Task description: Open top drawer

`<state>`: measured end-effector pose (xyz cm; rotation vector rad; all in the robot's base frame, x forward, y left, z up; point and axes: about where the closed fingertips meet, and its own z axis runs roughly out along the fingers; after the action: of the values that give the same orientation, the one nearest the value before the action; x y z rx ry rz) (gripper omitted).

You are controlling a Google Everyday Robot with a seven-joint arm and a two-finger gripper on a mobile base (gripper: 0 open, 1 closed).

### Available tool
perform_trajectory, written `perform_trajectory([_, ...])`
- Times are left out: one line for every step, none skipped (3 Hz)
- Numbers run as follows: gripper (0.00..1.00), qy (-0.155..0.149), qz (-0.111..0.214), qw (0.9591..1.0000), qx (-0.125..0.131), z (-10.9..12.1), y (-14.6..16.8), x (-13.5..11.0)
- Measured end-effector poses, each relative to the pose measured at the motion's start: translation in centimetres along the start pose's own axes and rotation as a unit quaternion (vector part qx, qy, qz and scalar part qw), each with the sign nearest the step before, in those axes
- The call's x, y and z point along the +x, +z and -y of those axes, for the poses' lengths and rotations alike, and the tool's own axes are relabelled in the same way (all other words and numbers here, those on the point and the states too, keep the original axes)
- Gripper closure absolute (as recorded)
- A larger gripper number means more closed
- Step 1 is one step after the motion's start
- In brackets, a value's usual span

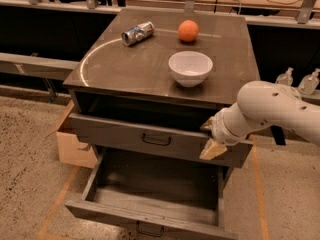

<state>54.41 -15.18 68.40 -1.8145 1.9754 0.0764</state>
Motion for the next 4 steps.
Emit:
perform_trajectory([0.62,-0.003,-0.001,1.0,0.002,0.2,-0.6,-0.2])
perform_trajectory([0.62,-0.008,0.012,0.9998,-0.011,-0.4,-2.6,-0.2])
perform_trajectory([0.39,-0.02,0.038,0.9976,-0.054,-3.1,-5.4,-1.3])
perform_trajectory([0.16,-0.031,0.056,0.9926,-0.103,-6.0,-7.4,-2.5])
